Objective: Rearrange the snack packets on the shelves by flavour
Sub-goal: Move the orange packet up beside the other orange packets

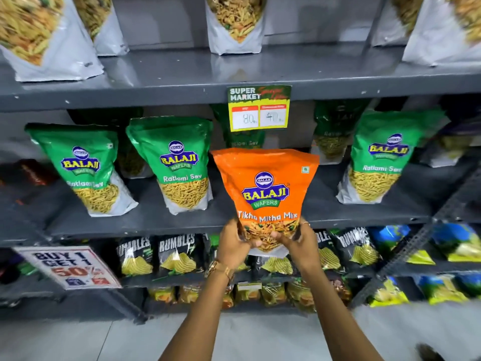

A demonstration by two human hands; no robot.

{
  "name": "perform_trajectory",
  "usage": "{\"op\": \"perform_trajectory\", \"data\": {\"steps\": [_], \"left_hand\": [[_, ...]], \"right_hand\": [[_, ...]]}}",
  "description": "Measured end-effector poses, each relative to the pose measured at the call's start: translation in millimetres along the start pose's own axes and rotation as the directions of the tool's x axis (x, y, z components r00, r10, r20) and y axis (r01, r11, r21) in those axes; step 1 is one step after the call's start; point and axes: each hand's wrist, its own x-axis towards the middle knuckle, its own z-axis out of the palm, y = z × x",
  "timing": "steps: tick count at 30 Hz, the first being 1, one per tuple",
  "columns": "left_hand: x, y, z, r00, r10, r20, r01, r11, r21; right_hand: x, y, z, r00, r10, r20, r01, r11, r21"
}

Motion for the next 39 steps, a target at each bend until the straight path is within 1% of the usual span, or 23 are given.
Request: {"op": "perform_trajectory", "data": {"steps": [4, 9, 11, 13, 15, 17, 20, 22, 25, 27, 31, 34, 36, 39], "left_hand": [[-41, 14, -14, 1.000, -0.002, 0.012, 0.001, 0.999, 0.051], [-70, 70, -49, 0.987, 0.135, 0.085, -0.141, 0.988, 0.070], [-76, 103, -62, 0.970, 0.222, 0.095, -0.228, 0.972, 0.063], [-75, 139, -75, 0.939, 0.333, 0.084, -0.338, 0.940, 0.049], [-71, 175, -87, 0.899, 0.436, 0.033, -0.438, 0.896, 0.069], [-61, 209, -100, 0.844, 0.535, -0.026, -0.531, 0.843, 0.084], [-41, 253, -114, 0.771, 0.632, -0.073, -0.630, 0.775, 0.057], [-23, 276, -122, 0.735, 0.669, -0.105, -0.667, 0.743, 0.061], [9, 301, -130, 0.704, 0.696, -0.140, -0.694, 0.717, 0.072], [33, 309, -133, 0.702, 0.697, -0.144, -0.691, 0.716, 0.097], [84, 303, -137, 0.754, 0.639, -0.153, -0.627, 0.769, 0.126], [113, 294, -139, 0.798, 0.578, -0.170, -0.570, 0.816, 0.098], [126, 291, -140, 0.809, 0.556, -0.189, -0.553, 0.830, 0.074], [140, 288, -138, 0.821, 0.529, -0.215, -0.527, 0.847, 0.074]], "right_hand": [[-48, -13, -13, 0.999, -0.039, 0.009, 0.039, 0.999, 0.000], [-84, -71, -37, 0.987, -0.160, 0.008, 0.160, 0.987, -0.030], [-89, -103, -49, 0.973, -0.229, 0.010, 0.229, 0.973, -0.032], [-87, -140, -59, 0.951, -0.309, -0.008, 0.309, 0.951, -0.024], [-81, -176, -68, 0.914, -0.405, -0.038, 0.405, 0.914, 0.009], [-69, -212, -75, 0.868, -0.491, -0.076, 0.494, 0.868, 0.040], [-44, -262, -78, 0.808, -0.579, -0.107, 0.586, 0.809, 0.049], [-22, -290, -75, 0.771, -0.626, -0.117, 0.632, 0.774, 0.033], [15, -322, -63, 0.744, -0.661, -0.097, 0.665, 0.747, 0.012], [44, -335, -53, 0.759, -0.646, -0.075, 0.649, 0.761, 0.013], [89, -344, -32, 0.804, -0.595, -0.003, 0.595, 0.804, -0.008], [111, -344, -19, 0.793, -0.609, 0.033, 0.609, 0.793, 0.011], [123, -345, -11, 0.795, -0.605, 0.041, 0.604, 0.796, 0.036], [141, -346, 0, 0.821, -0.569, 0.036, 0.568, 0.822, 0.046]]}}
